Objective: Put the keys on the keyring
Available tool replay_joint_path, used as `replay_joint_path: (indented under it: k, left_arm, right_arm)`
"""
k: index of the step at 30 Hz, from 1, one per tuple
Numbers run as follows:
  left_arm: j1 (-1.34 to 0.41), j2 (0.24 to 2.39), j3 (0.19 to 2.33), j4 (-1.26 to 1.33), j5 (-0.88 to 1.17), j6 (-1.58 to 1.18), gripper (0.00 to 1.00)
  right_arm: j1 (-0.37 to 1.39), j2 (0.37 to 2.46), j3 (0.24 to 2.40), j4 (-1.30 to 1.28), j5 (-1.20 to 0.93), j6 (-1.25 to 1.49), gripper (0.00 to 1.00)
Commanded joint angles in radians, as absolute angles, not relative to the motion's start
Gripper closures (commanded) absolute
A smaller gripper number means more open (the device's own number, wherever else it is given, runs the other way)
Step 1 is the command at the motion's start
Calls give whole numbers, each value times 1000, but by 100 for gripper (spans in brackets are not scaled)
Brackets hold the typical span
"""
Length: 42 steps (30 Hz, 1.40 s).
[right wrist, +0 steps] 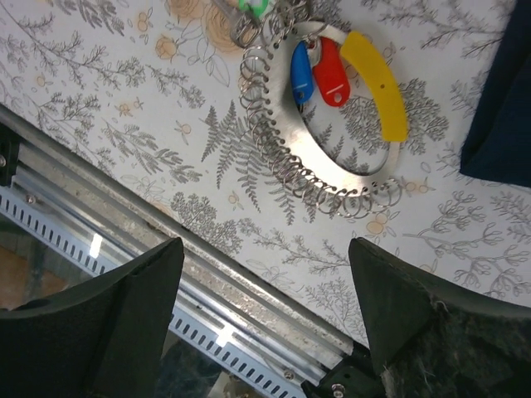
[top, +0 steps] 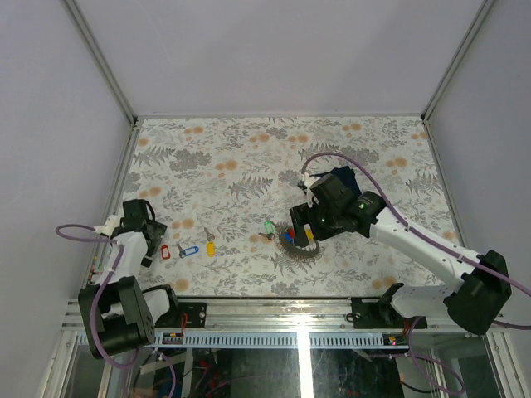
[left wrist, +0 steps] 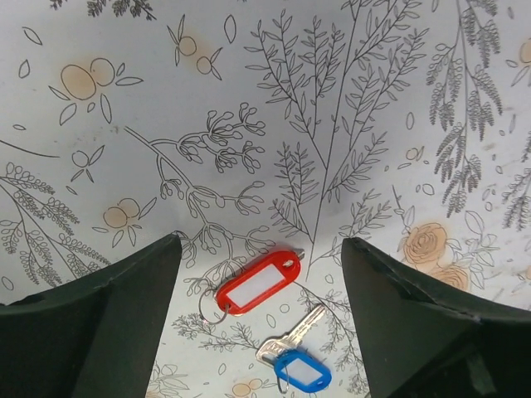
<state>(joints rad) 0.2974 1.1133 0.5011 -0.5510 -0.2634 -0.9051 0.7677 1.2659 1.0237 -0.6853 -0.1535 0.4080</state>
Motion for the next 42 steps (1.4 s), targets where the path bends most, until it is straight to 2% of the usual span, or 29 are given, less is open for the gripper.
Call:
replay_joint_path:
  k: [1, 11, 16, 22, 28, 35, 42]
  left_arm:
    - [302, 1076, 539, -583, -245, -918, 21]
    - [303, 1110, 591, -603, -139, -888, 21]
    - [290, 1142, 607, -644, -98, -865, 25]
    - [92, 1134, 610, -760, -165, -977, 29]
    - [26, 1150, 610, -819, -223, -1045, 31]
    - [39, 1135, 800, -953, -412, -1022, 31]
    - [194, 1148, 730, -927, -262, -1000, 32]
  right_arm:
    - [767, 1210, 1047, -630, -58, 357, 12]
    - [765, 1200, 998, -496, -88, 347, 9]
    - [765, 1211, 979, -476, -84, 321, 8]
    - [765, 1207, 972, -454, -91, 318, 7]
    - [765, 1208, 971, -440, -121, 334, 7]
    - [765, 1198, 969, -439, -125, 333, 6]
    - [765, 1205, 965, -418, -136, 329, 6]
